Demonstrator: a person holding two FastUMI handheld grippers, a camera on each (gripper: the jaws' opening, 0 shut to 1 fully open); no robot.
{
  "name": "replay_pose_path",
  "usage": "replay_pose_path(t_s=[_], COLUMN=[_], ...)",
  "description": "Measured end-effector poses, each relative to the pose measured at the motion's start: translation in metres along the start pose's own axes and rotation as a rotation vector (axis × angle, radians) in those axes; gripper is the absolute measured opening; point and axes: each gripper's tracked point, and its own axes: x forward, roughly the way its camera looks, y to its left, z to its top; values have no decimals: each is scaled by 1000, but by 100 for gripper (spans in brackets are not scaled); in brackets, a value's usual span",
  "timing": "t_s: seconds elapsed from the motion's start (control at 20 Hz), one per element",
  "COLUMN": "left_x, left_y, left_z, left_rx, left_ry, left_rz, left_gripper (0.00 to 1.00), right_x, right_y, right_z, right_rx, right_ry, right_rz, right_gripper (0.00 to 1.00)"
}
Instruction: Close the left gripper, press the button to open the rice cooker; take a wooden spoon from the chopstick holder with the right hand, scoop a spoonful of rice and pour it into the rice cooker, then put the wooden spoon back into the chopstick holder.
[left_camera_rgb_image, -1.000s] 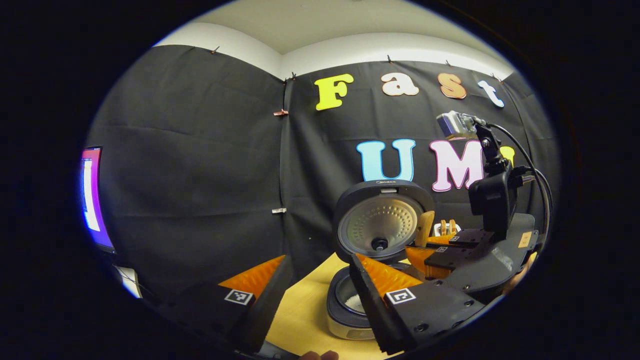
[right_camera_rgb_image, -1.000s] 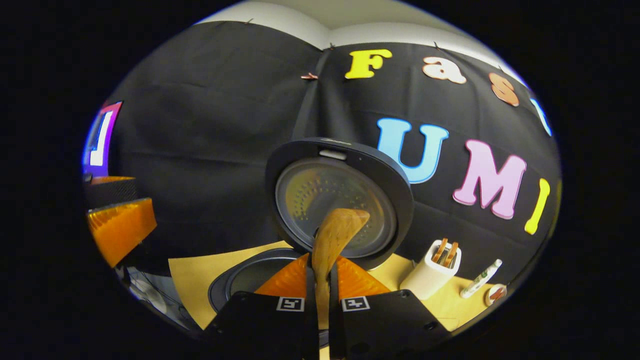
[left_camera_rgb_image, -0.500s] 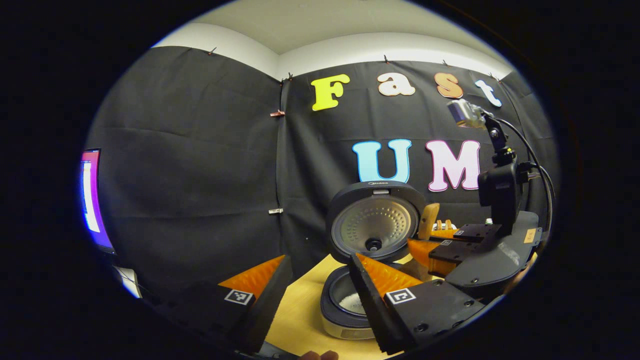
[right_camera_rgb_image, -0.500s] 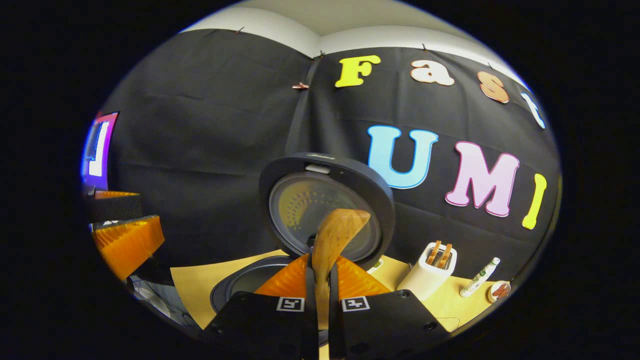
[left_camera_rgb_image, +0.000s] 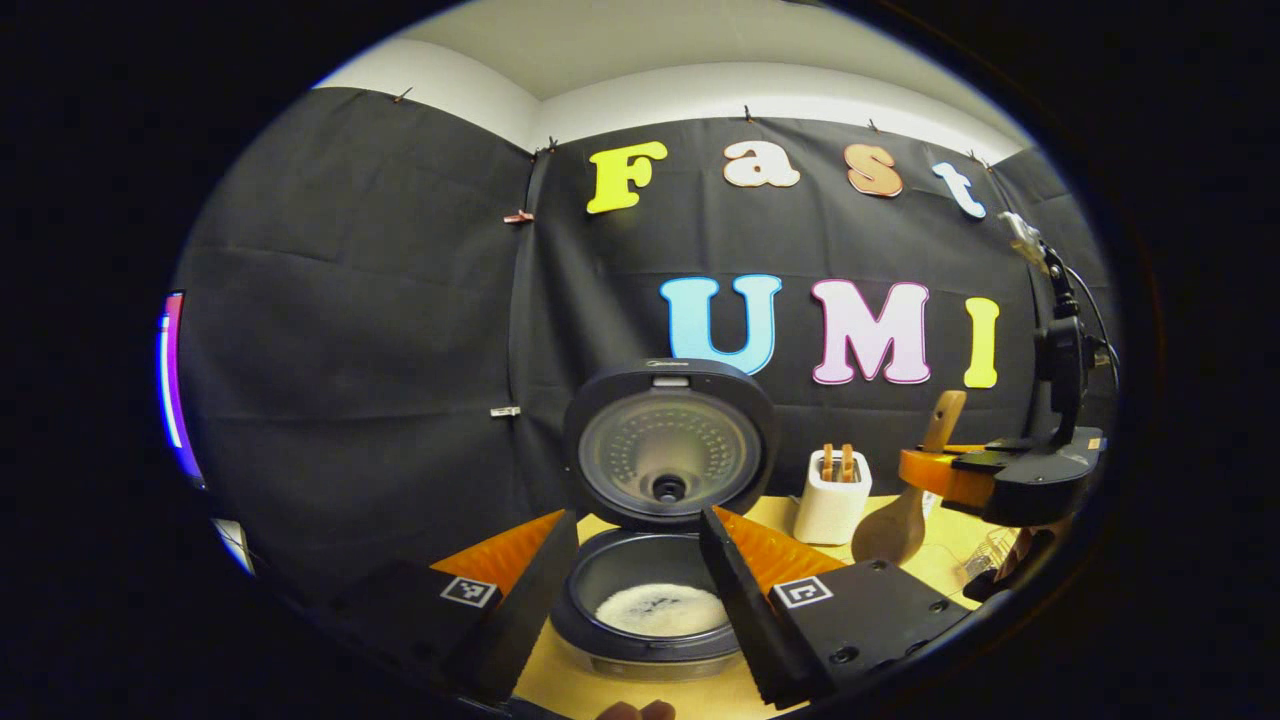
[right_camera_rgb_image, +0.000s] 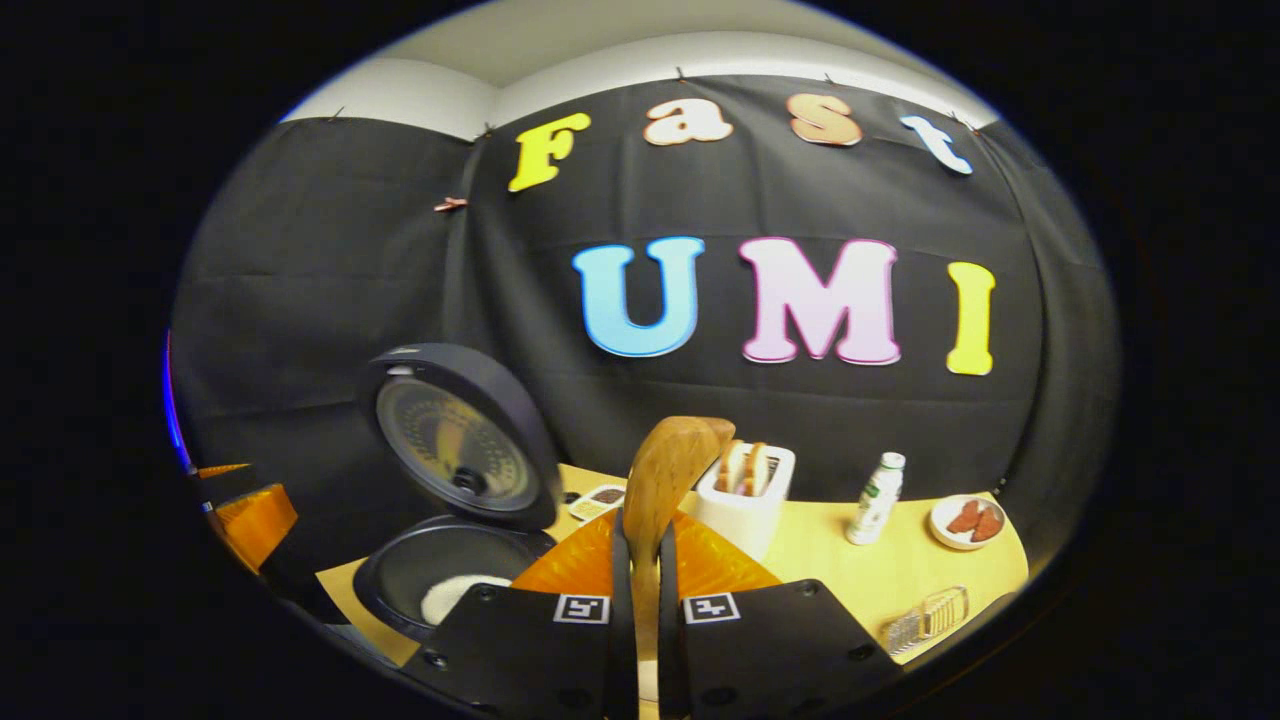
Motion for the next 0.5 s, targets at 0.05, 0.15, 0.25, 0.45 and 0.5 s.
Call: replay_pose_path(t_s=[0.05,0.15,0.25,0.45,0.5], left_x=[0,3,4,6,6], left_y=[-10,-24,-34,-47,-49], left_z=[-1,-4,-3,-4,-4], left_rx=[6,33,48,64,66], left_ry=[3,8,9,21,25], left_rz=[-6,-5,-2,18,24], left_gripper=[85,85,85,84,84], right_x=[-4,-15,-23,-37,-40], right_y=[-22,-65,-109,-197,-215], right_z=[-1,-5,-10,-22,-27], right_rx=[11,23,38,121,130], right_ry=[1,6,16,32,38], right_rz=[-33,-98,-161,-299,-333], right_gripper=[12,12,12,12,12])
